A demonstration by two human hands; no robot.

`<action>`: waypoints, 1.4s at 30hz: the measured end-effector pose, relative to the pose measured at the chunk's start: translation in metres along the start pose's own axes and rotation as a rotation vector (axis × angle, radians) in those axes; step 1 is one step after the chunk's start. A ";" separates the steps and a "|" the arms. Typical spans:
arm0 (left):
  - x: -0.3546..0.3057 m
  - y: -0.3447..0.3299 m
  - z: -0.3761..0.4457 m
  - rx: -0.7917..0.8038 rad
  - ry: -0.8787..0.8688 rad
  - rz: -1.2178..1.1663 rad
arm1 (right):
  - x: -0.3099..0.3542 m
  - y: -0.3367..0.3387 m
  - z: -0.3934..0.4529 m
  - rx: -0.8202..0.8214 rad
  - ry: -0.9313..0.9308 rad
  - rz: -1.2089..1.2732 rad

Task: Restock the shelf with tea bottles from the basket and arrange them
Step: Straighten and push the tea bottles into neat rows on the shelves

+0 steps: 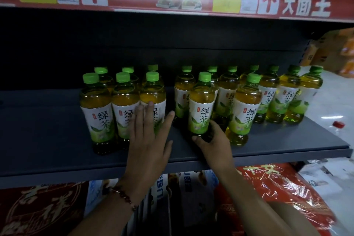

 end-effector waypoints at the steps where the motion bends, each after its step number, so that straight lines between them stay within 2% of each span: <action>1: -0.001 -0.001 0.001 -0.005 -0.003 0.005 | 0.001 -0.004 -0.001 0.016 0.011 -0.004; 8: -0.003 -0.004 0.009 -0.041 -0.014 0.022 | 0.024 -0.033 -0.014 0.164 0.075 0.063; 11: -0.005 -0.009 0.008 -0.027 -0.027 0.045 | 0.025 -0.032 -0.007 0.252 -0.059 0.199; 14: -0.006 -0.015 0.007 -0.016 -0.037 0.060 | 0.018 -0.030 0.010 0.271 -0.190 0.333; 21: -0.004 -0.022 0.005 0.002 -0.035 0.093 | 0.017 -0.048 0.017 0.317 -0.129 0.292; 30: -0.003 -0.022 0.005 -0.026 -0.043 0.092 | 0.009 -0.057 0.031 0.354 -0.153 0.282; 35: -0.002 -0.023 0.005 -0.011 -0.031 0.086 | -0.003 -0.066 0.031 0.344 -0.261 0.295; 42: 0.000 -0.023 0.004 -0.005 -0.030 0.080 | 0.004 -0.071 0.031 0.421 -0.232 0.296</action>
Point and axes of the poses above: each hand's wrist, its own z-axis towards the middle knuckle, its own y-axis out of the back of the hand, x = y × z, the point moved 8 cm from there along z, towards the middle knuckle, and after that the axes turned 12 degrees about -x, right-handed, at the moved point
